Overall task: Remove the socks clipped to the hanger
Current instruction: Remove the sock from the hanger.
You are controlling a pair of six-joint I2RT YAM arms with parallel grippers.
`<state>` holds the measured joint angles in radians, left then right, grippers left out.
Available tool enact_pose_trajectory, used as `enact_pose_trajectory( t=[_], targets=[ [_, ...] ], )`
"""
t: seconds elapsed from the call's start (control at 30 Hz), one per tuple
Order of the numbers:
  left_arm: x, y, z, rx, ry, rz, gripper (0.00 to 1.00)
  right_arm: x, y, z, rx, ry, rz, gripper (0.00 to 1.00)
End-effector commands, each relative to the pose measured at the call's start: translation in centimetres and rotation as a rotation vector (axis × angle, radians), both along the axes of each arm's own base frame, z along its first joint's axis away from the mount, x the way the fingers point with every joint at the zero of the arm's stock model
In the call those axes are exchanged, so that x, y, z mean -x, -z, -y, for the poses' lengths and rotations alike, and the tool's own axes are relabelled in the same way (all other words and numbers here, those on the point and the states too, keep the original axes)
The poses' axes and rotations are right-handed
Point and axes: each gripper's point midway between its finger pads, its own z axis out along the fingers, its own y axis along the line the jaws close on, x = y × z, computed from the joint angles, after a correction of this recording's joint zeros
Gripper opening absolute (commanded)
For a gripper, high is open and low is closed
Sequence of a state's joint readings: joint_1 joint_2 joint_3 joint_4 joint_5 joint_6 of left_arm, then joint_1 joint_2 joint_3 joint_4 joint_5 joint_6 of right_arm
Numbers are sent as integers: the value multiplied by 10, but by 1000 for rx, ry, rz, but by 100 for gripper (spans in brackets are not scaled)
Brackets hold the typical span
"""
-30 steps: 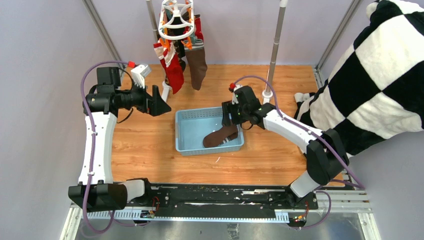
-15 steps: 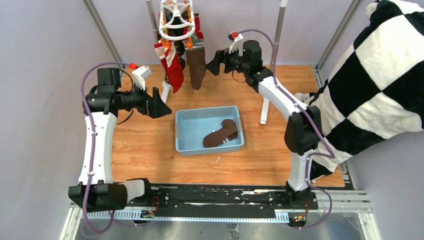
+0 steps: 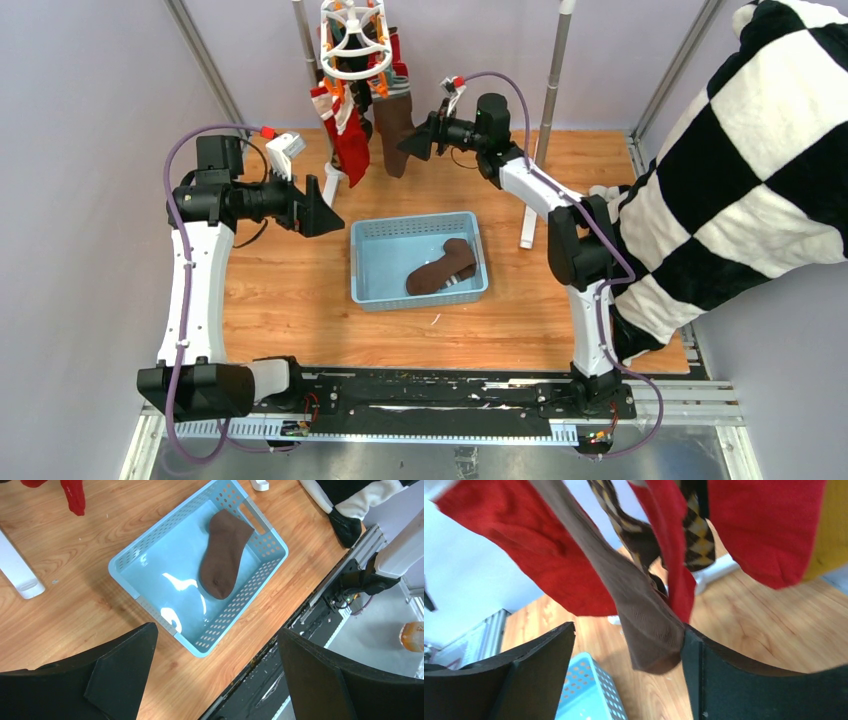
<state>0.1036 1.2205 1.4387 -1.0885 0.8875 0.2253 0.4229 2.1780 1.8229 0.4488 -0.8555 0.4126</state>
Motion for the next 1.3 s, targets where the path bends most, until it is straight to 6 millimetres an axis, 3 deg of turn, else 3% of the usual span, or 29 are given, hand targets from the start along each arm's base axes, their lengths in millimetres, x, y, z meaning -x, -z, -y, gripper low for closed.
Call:
enact_pose_trajectory(
  t=[0.0, 0.13, 0.27, 0.47, 0.77, 0.97, 1.27],
  targets=[
    [0, 3, -2, -2, -7, -21, 100, 29, -58, -16, -94, -101, 122, 70],
    [-1, 4, -4, -15, -21, -20, 100, 37, -68, -19, -112, -126, 97, 28],
    [-1, 1, -5, -22, -25, -8, 100, 54, -73, -19, -102, -136, 104, 1],
    [-4, -5, -3, -4, -17, -6, 100, 84, -79, -15, -90, -143, 113, 0],
    [-8, -29, 12, 118, 44, -22, 100, 167, -84, -27, -74, -274, 132, 0],
    [-13, -35, 18, 144, 69, -30, 100, 211, -97, -37, -106, -354, 147, 0],
    [-6, -35, 30, 187, 136, -45, 100, 236, -136, -48, -208, -404, 141, 1]
  ],
)
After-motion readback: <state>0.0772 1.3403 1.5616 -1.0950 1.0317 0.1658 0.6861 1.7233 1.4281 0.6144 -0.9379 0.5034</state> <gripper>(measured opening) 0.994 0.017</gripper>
